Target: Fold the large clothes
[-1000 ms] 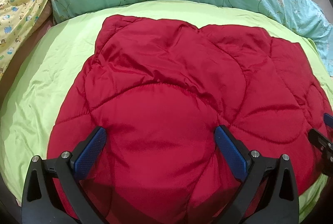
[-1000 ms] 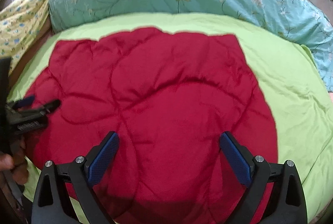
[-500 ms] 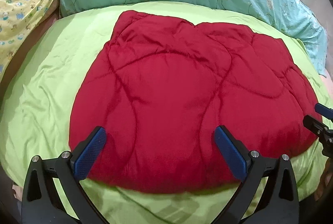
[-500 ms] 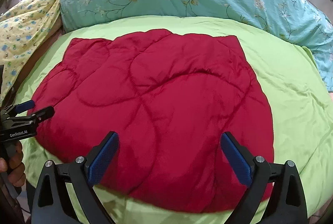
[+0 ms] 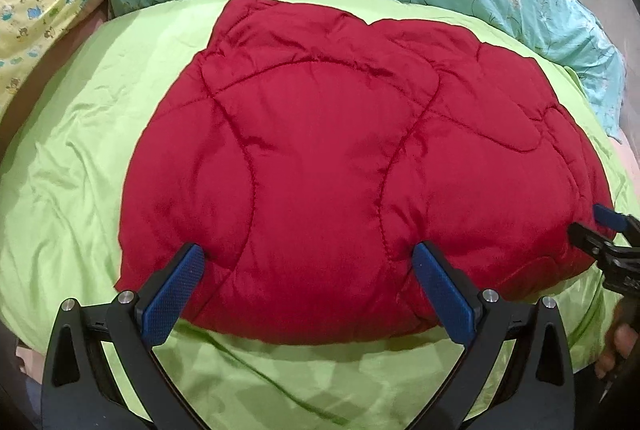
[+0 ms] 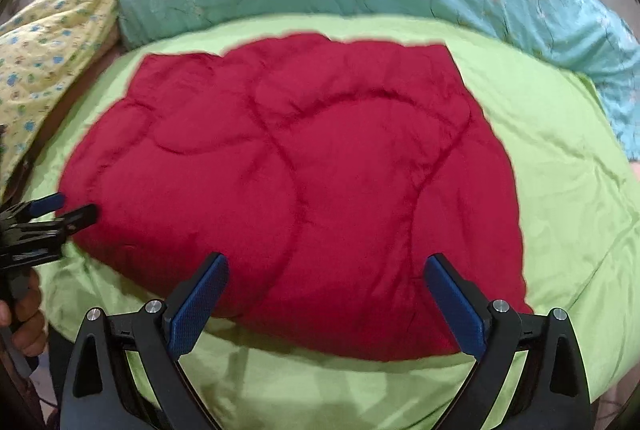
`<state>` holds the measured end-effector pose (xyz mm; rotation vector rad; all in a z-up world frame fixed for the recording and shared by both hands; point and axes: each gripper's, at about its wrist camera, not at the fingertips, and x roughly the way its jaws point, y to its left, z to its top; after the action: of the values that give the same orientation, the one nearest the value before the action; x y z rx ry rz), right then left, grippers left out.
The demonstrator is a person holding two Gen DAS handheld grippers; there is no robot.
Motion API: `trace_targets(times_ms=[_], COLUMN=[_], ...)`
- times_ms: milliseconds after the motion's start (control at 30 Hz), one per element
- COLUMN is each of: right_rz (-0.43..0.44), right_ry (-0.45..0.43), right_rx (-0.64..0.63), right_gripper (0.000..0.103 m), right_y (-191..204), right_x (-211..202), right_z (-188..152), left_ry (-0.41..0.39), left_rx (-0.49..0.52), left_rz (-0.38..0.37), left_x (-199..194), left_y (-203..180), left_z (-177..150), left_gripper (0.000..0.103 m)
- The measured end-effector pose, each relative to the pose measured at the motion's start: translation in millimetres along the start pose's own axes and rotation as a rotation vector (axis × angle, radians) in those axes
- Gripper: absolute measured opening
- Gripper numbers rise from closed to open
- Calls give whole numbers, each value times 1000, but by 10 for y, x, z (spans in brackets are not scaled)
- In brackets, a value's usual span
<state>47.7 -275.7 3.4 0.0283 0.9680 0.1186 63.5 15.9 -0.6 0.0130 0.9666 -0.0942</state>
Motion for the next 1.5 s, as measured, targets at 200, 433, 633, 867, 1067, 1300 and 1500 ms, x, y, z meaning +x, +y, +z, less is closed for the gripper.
trace_targets(times_ms=[200, 433, 633, 867, 1067, 1300, 1500], right_rz=[-5, 7, 38, 56, 73, 91, 100], right_ry=[-14, -23, -46, -58, -42, -44, -68], right_rx=[-3, 24, -7, -33, -29, -34, -45], right_gripper=[102, 100, 101, 102, 102, 102, 102], right_y=[-29, -37, 25, 81, 153, 335, 425], right_x=[192, 60, -316, -663, -811, -1003, -1123], right_z=[115, 121, 0, -159, -348, -416, -335], left_ry=[4, -2, -11, -26, -32, -52, -83], left_rx=[1, 23, 52, 73, 76, 80, 65], left_rz=[15, 24, 92, 91, 79, 56, 73], left_x=[72, -45, -216, -493, -722, -960, -1084], left_y=[-38, -53, -117, -148, -168, -203, -204], left_z=[19, -17, -114, -342, -472, -445, -341], left_gripper=[103, 103, 103, 103, 103, 103, 103])
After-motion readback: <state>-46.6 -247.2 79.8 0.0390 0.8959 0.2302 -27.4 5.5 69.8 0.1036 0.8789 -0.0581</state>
